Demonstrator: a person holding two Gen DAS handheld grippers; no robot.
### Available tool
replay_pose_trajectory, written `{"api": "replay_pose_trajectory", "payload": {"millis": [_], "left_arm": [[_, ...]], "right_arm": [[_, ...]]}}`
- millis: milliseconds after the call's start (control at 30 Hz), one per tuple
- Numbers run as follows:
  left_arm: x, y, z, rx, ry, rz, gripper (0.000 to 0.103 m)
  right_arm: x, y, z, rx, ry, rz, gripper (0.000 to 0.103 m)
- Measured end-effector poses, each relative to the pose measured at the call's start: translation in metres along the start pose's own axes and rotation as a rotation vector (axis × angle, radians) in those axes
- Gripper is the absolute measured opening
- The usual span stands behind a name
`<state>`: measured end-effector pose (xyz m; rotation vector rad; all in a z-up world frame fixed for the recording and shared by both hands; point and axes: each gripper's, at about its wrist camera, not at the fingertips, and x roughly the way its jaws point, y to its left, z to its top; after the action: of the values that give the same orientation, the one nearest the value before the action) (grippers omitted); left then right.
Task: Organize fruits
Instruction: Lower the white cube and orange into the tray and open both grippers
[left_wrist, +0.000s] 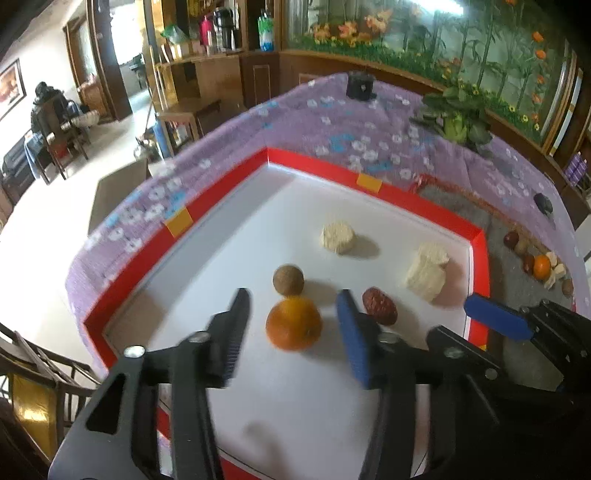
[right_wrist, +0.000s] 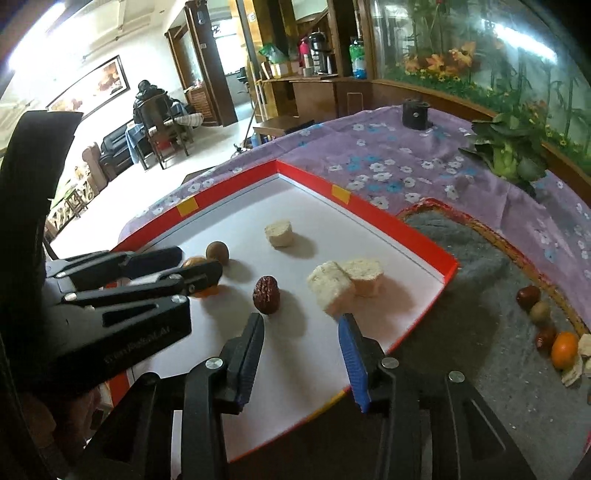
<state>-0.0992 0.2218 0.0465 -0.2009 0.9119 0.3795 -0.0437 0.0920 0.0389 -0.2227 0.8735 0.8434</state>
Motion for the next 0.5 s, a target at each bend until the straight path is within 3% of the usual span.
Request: {"api": "replay_pose_trajectory", "payload": {"millis": [33, 233, 500], "left_arm": [[-0.003, -0.001, 0.001, -0.001, -0.012, -0.001, 0.063], [-0.013, -0.015, 0.006, 0.018, -0.032, -0.030, 0.063], [-0.019, -0.063, 0.009, 0.080, -0.040, -0.088, 0.063]], "right_arm": [[-0.003, -0.002, -0.001, 0.007, -0.004, 0.001, 0.041], [-0.026, -0.017, -0.005, 0.040, -0.045, -0.027, 0.041], [-0.056, -0.052, -0.023, 0.107, -0.084, -0.103, 0.042]]}}
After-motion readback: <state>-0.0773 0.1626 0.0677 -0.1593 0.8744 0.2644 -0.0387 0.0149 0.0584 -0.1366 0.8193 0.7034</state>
